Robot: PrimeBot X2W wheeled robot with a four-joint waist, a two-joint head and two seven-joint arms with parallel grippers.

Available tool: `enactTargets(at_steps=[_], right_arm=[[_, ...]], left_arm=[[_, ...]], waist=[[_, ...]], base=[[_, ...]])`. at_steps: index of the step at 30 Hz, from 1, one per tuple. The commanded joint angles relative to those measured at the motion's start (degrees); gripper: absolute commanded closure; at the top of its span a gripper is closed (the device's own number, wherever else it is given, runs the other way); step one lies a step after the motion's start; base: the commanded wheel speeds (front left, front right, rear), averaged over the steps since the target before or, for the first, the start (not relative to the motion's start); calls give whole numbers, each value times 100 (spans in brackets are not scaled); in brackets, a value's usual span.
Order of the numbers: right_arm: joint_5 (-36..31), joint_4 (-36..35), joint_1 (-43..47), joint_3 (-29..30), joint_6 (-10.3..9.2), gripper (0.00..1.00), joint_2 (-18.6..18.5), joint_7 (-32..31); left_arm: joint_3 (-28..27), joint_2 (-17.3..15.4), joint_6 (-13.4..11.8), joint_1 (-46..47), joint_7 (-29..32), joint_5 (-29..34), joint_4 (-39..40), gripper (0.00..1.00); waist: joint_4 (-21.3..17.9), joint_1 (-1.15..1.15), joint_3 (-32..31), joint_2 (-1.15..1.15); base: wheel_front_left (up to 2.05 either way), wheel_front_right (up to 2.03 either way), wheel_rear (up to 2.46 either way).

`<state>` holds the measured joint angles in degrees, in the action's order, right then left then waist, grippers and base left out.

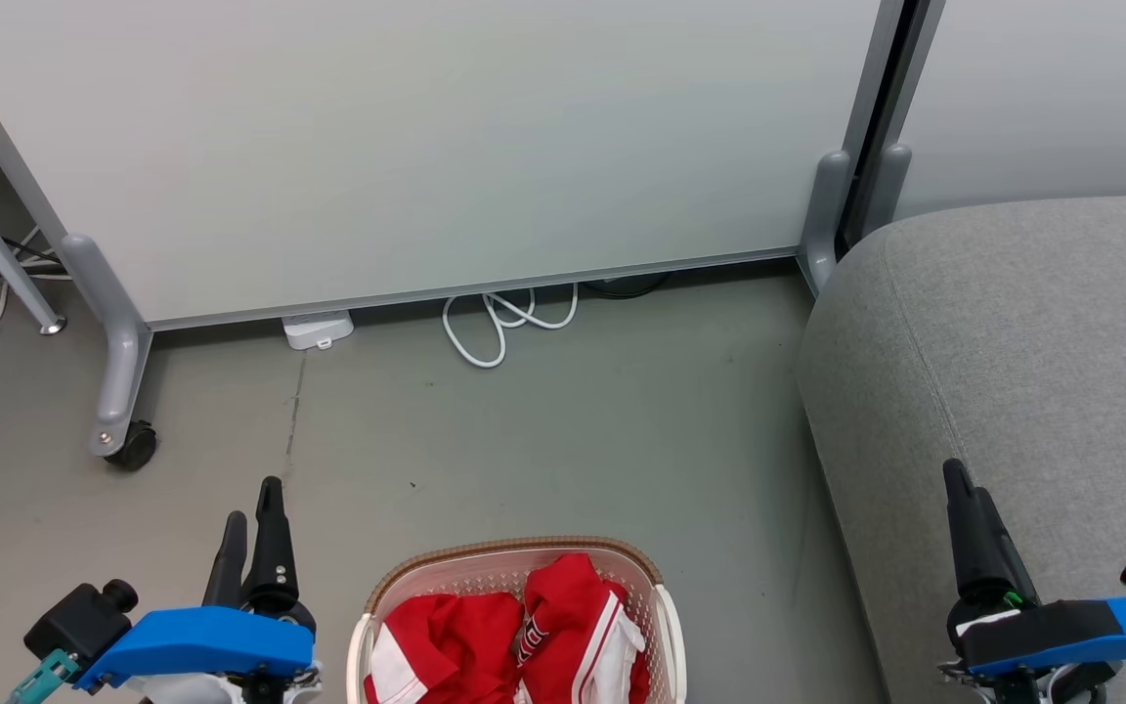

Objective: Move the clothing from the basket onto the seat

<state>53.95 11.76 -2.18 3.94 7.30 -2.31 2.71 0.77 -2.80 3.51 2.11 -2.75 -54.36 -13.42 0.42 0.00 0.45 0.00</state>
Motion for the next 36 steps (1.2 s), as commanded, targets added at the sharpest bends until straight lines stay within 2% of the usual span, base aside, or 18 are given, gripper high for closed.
enactTargets(at_steps=[1, 16, 36], right_arm=[[-265, -122, -35, -18, 13, 0, -39, 69], [-1891, -209, 18, -92, 16, 0, -48, 350], [-3391, -152, 58, -135, 17, 0, -59, 670]], left_arm=[[44, -55, -17, 113, -66, 237, 95, 0], [368, -146, -162, 138, -346, 1589, 184, 0], [684, -239, -257, 166, -661, 2857, 229, 0]], waist=[[3, 0, 0, 0], [40, 0, 7, 0], [73, 0, 15, 0]], base=[[0, 0, 0], [0, 0, 0], [0, 0, 0]])
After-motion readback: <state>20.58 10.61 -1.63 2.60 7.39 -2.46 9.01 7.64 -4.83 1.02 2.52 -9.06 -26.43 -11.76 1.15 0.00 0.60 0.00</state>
